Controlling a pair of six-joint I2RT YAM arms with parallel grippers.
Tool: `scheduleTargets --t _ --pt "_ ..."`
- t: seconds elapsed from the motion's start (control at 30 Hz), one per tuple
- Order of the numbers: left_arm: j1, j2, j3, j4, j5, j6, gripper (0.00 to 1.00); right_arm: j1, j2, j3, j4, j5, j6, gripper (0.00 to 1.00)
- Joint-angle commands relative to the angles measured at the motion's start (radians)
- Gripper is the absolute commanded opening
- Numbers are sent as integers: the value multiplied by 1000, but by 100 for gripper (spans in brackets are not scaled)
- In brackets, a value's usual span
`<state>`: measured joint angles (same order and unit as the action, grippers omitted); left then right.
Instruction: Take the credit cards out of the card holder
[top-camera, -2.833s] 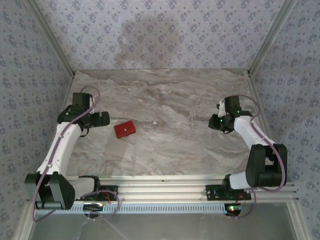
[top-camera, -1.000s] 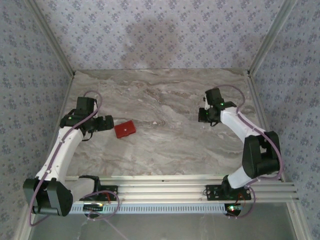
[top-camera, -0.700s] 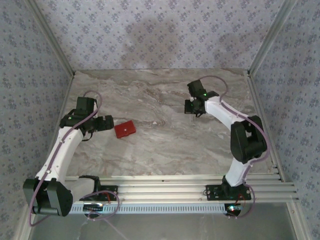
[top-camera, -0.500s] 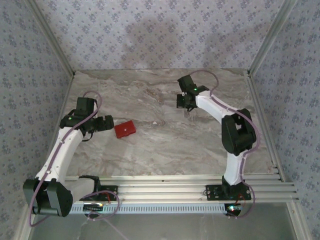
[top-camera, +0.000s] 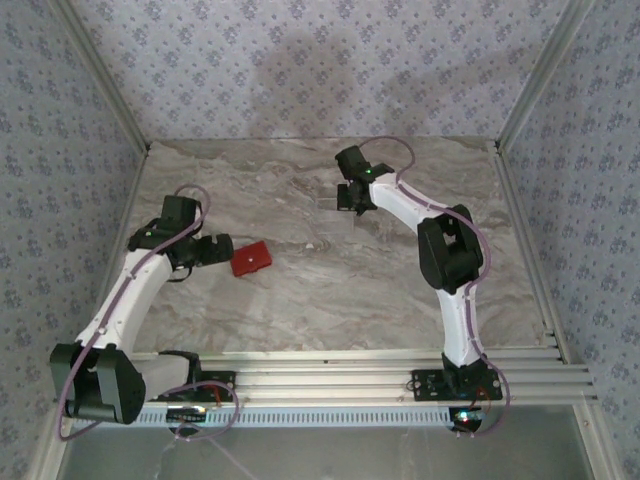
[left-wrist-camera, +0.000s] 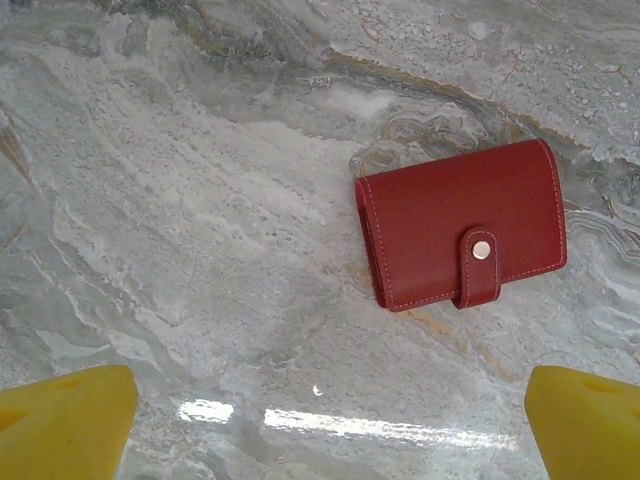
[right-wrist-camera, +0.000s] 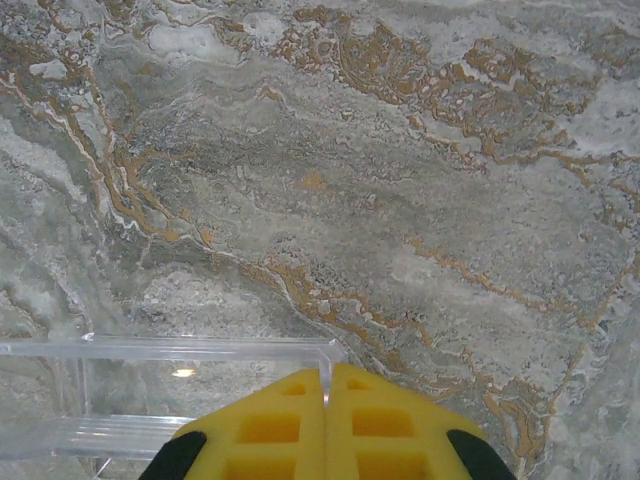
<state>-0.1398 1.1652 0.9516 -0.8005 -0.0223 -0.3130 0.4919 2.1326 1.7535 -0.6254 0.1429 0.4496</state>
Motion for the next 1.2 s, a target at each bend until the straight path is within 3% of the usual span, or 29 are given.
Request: scheduleTargets --t 0.0,0.2,0.47,0.77,0.97,1.17 --pt "-6 -2 10 2 -1 -15 99 7 7 10 -21 3 37 2" --pt "-10 -2 9 -1 1 -16 100 7 -3 -5 -25 -8 41 9" --pt "-34 7 16 -9 -14 -14 100 3 -26 -7 -32 -13 32 12" --pt "-40 25 40 -35 -43 -34 99 2 -69 -20 -40 -23 27 24" --pt "-47 89 72 -49 -33 -129 99 1 -146 -38 -52 -27 20 28" --pt "-110 216 152 -36 23 -132 99 9 -232 -79 -61 -24 8 31"
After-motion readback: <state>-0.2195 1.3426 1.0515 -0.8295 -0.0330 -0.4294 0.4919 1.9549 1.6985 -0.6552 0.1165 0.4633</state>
